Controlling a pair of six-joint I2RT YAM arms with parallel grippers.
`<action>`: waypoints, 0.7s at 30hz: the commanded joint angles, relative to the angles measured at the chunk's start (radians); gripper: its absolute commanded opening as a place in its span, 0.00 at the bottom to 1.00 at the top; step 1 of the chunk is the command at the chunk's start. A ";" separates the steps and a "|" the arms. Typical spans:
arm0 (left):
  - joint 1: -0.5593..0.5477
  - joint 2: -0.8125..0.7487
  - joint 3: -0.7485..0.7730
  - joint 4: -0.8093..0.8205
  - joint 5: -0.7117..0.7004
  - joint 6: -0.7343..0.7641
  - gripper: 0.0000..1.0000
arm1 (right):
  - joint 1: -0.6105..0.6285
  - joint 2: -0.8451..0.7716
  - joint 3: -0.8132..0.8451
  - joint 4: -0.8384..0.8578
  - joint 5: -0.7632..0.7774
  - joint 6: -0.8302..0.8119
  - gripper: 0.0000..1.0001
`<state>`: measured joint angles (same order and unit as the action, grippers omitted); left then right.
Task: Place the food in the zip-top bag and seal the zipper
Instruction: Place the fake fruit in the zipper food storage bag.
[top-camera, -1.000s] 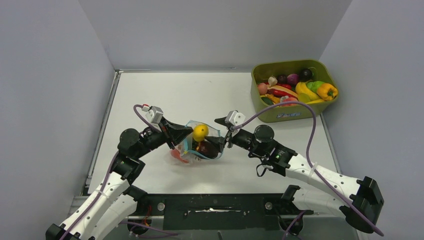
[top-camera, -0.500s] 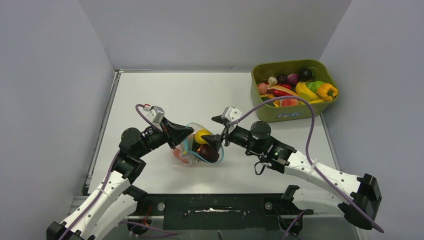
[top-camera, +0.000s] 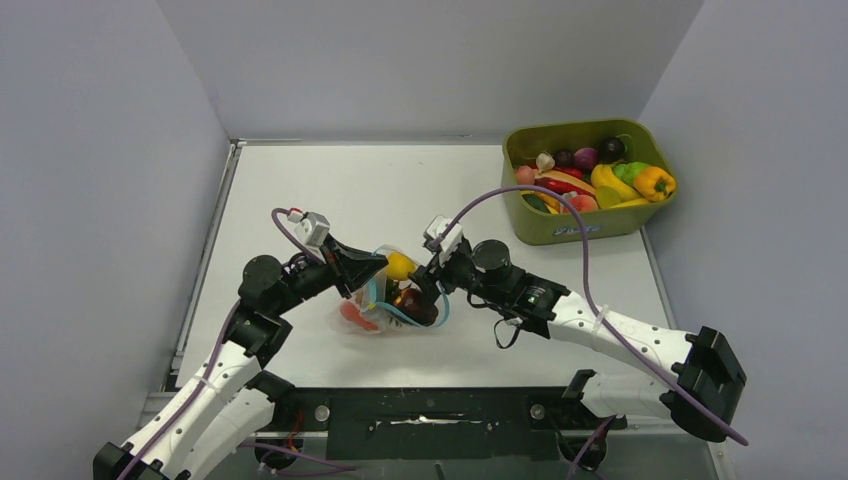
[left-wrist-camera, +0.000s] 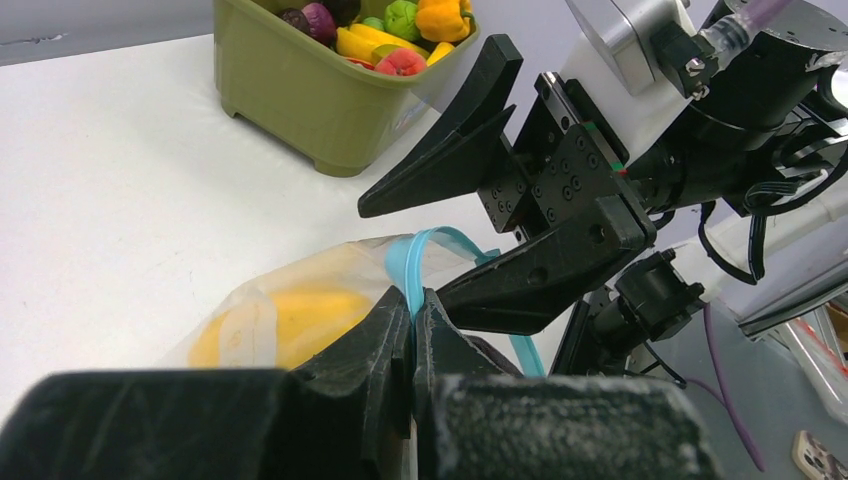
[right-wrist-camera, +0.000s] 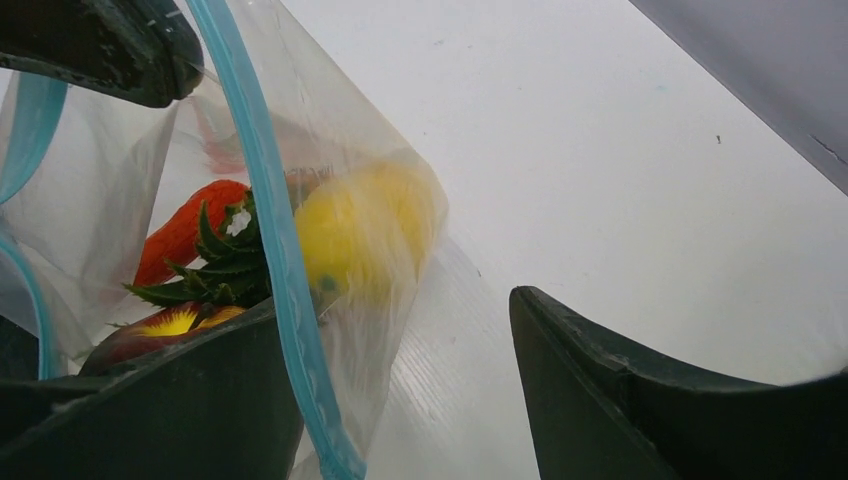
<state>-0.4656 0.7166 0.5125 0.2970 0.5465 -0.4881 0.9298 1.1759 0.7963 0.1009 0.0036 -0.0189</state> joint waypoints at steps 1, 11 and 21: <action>-0.002 -0.013 0.016 0.106 0.021 -0.009 0.00 | -0.005 -0.015 0.034 0.030 0.034 -0.010 0.70; -0.002 -0.010 0.003 0.028 -0.022 0.084 0.00 | -0.007 -0.126 0.091 -0.031 0.066 -0.008 0.73; -0.004 0.013 0.049 -0.137 -0.072 0.258 0.00 | -0.162 -0.009 0.361 -0.364 0.303 0.139 0.78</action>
<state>-0.4660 0.7303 0.5022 0.2192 0.5072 -0.3309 0.8543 1.1114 1.0355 -0.1169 0.2020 0.0490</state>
